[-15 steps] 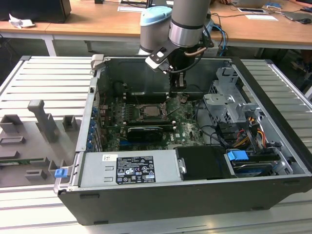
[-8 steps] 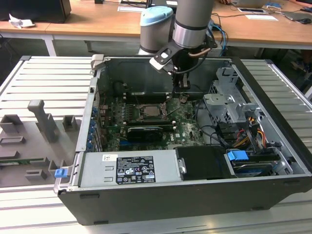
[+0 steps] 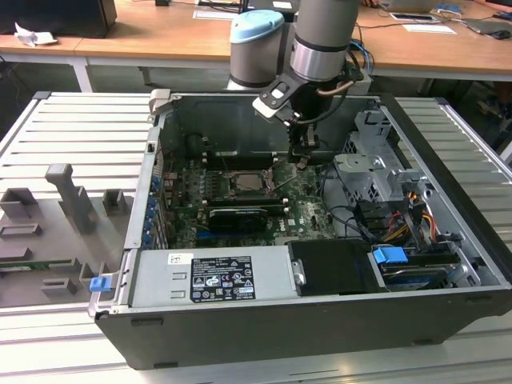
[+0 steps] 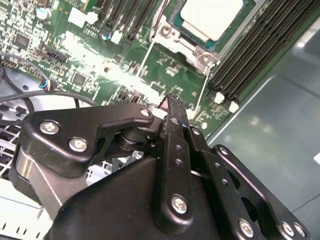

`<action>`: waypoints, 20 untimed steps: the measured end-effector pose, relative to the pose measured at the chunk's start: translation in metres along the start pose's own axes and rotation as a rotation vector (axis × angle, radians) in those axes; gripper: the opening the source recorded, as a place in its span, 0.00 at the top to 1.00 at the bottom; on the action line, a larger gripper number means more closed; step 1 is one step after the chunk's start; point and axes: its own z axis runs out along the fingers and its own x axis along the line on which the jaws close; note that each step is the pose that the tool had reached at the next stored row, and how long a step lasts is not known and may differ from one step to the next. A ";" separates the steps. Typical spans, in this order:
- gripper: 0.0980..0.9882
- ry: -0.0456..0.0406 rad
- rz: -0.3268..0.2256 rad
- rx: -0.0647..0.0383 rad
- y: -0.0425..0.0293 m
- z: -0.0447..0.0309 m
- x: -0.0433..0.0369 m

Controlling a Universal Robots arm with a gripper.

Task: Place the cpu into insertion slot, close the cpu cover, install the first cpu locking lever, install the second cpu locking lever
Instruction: 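Close the cpu cover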

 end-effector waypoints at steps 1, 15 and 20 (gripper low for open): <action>0.99 0.0000 -0.001 0.000 0.0027 0.0000 -0.0001; 0.99 0.0008 -0.009 0.008 0.0225 0.0127 -0.0015; 0.99 0.0008 -0.009 0.008 0.0109 0.0129 -0.0010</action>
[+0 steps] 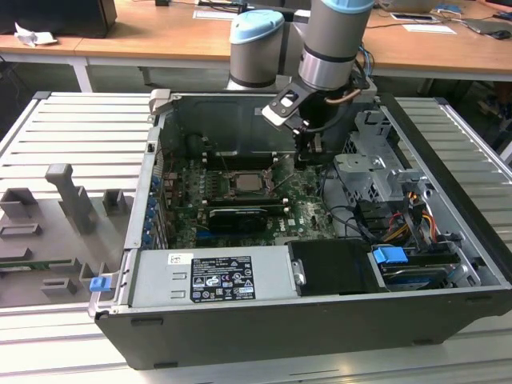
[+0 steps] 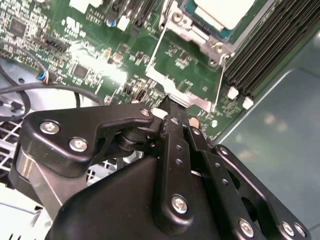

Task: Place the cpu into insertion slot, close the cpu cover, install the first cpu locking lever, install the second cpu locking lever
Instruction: 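Close the cpu cover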

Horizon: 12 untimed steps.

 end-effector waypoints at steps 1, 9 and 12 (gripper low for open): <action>0.99 -0.0001 0.000 0.000 -0.0019 0.0000 0.0001; 0.99 0.0000 0.000 0.000 -0.0067 0.0002 0.0003; 0.99 0.0000 0.000 -0.001 -0.0095 0.0003 0.0004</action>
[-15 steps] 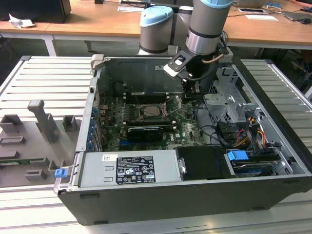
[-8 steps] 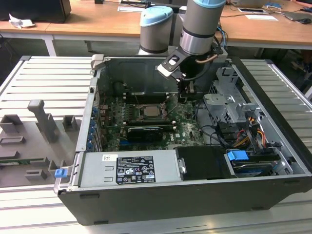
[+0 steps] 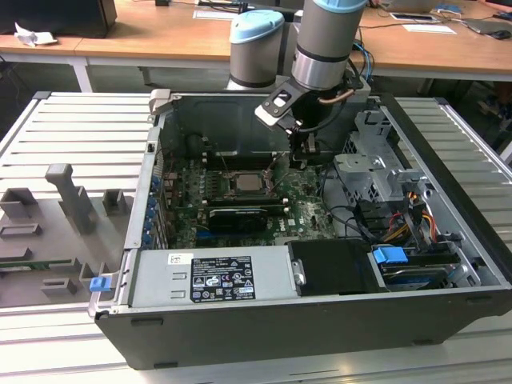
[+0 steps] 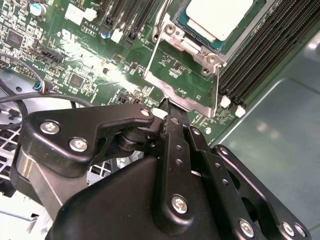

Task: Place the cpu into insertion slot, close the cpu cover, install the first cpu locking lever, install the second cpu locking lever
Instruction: 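Close the cpu cover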

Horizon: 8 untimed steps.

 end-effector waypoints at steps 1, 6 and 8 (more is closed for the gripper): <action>0.99 -0.0001 0.000 0.000 -0.0010 0.0000 0.0001; 0.99 -0.0001 0.000 0.000 -0.0047 0.0001 0.0002; 0.99 0.0000 0.000 0.000 -0.0063 0.0001 0.0003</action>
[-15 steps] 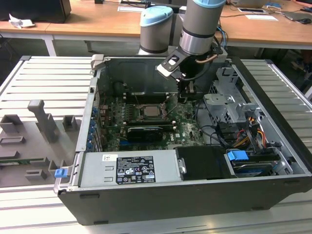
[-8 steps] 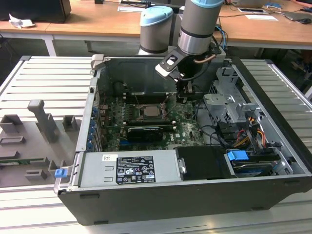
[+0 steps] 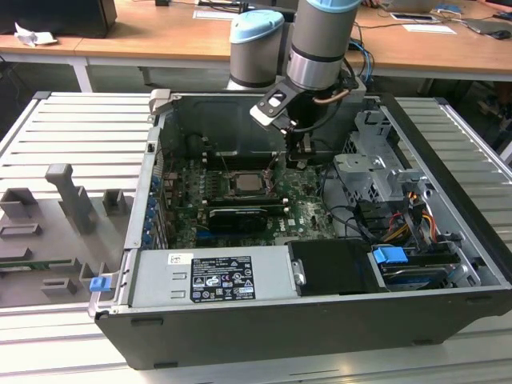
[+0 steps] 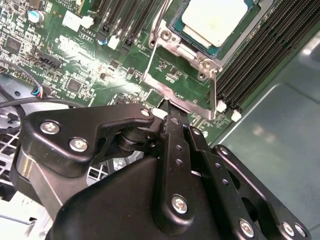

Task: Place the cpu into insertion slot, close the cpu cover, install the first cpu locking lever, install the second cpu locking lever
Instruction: 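Close the cpu cover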

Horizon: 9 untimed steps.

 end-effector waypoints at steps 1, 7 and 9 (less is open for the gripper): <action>0.99 -0.0001 0.000 0.000 -0.0004 0.0000 0.0000; 0.99 0.0000 0.000 0.000 -0.0037 0.0001 0.0001; 0.99 -0.0001 0.000 0.000 -0.0038 0.0001 0.0001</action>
